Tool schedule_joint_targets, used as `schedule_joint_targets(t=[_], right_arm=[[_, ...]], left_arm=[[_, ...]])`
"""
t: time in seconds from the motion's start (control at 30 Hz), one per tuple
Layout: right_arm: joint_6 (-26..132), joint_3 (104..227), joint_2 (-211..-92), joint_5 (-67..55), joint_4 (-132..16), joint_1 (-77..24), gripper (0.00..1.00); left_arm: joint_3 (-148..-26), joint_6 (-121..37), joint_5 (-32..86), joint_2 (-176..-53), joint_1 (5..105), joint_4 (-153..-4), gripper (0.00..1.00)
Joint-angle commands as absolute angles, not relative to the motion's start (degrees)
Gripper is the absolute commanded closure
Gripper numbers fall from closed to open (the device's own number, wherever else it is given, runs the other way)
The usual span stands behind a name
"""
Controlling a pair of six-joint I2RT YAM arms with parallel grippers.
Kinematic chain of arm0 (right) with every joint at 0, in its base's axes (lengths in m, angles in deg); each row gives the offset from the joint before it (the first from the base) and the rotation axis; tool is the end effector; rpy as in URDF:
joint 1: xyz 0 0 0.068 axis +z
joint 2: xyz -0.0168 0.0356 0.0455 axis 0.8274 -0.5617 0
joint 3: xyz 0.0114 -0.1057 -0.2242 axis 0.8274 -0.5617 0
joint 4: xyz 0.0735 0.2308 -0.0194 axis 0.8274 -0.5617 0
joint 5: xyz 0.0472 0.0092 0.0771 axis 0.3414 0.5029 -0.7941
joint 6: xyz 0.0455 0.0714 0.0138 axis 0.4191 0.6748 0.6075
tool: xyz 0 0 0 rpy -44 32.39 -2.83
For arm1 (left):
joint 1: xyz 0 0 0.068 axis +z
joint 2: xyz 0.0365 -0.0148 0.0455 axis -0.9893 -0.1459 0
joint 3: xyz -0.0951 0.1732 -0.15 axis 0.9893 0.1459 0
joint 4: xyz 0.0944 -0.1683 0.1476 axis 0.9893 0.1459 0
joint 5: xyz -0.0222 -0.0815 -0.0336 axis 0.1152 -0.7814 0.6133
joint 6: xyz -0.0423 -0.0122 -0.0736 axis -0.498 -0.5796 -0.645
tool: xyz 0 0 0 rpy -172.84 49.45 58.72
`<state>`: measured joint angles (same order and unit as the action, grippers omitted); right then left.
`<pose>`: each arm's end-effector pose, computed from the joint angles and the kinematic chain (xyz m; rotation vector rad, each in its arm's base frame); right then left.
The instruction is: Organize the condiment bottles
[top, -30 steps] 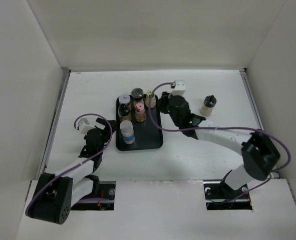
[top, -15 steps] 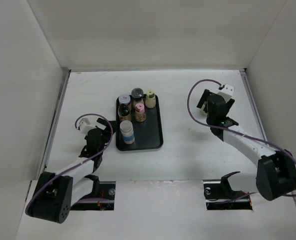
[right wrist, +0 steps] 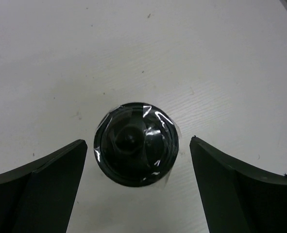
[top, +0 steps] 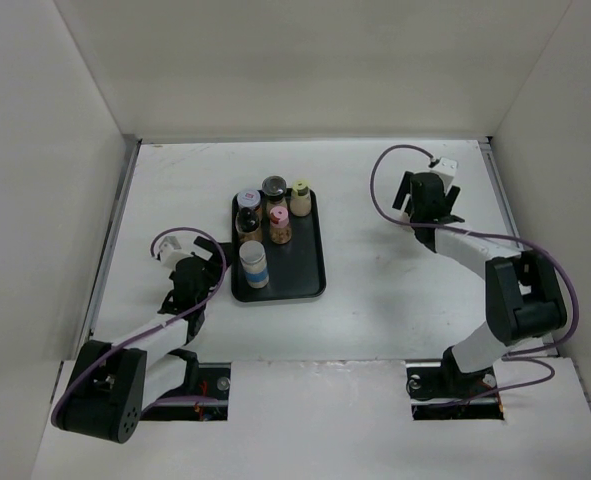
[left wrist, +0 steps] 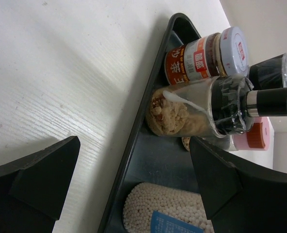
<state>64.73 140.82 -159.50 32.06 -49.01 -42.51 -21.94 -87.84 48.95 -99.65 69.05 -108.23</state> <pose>0.3509 0.0440 0.1889 0.4016 1.9873 -0.2041 0.2214 -0.0308 0.1222 -0.9004 1.7650 -0.5733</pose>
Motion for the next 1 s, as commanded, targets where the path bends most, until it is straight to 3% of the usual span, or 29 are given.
schedule_joint_targets(t=[0.0, 0.13, 0.2, 0.3, 0.4, 0.67, 0.97], right_arm=[[63.76, 144.59, -161.62, 30.15, -44.92, -43.66, 0.08], [64.55, 145.12, -163.65, 29.09, -45.36, -43.83, 0.14], [65.34, 145.12, -164.00, 29.09, -45.44, -43.83, 0.21], [66.05, 144.34, -162.61, 29.79, -44.74, -43.57, 0.39], [65.17, 143.37, -157.78, 30.15, -42.99, -40.59, 0.45], [64.82, 145.47, -150.91, 28.92, -43.34, -25.14, 0.47], [63.68, 155.66, -163.02, 27.77, -40.44, -11.93, 0.47]], left_arm=[[-22.70, -87.15, 48.88, -100.71, 68.91, -111.20, 0.00], [-22.70, -87.06, 49.49, -100.26, 68.65, -111.38, 0.00], [-22.78, -87.06, 49.14, -100.97, 68.65, -111.46, 0.00], [-22.70, -87.06, 49.05, -99.83, 68.83, -111.46, 0.00], [-22.78, -86.97, 49.58, -100.61, 68.56, -111.46, 0.00], [-22.52, -86.97, 49.32, -100.09, 69.00, -111.46, 0.00], [-22.17, -86.88, 48.88, -98.34, 69.70, -111.11, 0.00]])
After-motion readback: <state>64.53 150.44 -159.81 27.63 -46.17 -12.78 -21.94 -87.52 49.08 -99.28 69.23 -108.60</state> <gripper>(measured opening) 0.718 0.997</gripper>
